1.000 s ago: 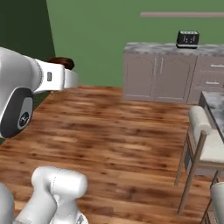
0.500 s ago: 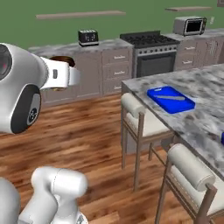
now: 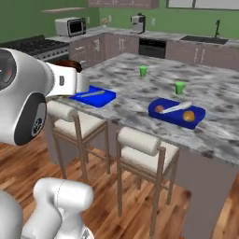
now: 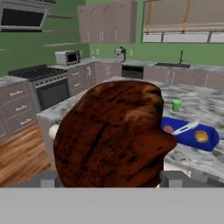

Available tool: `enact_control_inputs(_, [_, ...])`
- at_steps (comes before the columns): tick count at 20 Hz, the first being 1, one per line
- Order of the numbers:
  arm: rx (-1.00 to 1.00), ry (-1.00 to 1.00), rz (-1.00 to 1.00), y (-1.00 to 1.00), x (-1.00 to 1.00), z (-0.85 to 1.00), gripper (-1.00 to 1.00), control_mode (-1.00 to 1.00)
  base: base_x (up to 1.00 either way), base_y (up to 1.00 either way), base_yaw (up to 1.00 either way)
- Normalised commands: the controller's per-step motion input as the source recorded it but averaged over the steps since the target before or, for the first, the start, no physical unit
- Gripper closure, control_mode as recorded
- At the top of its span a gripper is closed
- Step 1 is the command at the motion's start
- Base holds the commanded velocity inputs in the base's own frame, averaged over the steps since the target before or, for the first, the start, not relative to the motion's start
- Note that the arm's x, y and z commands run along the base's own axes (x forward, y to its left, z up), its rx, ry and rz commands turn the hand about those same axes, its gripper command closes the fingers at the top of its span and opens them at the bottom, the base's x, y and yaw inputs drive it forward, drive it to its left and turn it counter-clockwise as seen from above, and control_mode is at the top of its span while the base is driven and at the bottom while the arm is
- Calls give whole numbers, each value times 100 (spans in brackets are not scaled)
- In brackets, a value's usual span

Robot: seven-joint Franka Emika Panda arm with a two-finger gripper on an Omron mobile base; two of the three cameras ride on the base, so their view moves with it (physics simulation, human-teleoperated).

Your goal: Gather the potato and onion from the fridge and place them on a tray on the dining counter. Then gather the steak and chicken drumstick from the fridge and place them on the other tray.

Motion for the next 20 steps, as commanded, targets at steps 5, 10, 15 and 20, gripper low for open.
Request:
enact_control_inputs(5, [0,0,0,0,0,0,100,100,74,95,-64])
enact_control_inputs(10, [0,0,0,0,0,0,100,100,81,100,-7])
enact_control_inputs(15, [0,0,0,0,0,0,100,100,100,46,13])
enact_control_inputs(20, [0,0,0,0,0,0,100,100,100,-15,24])
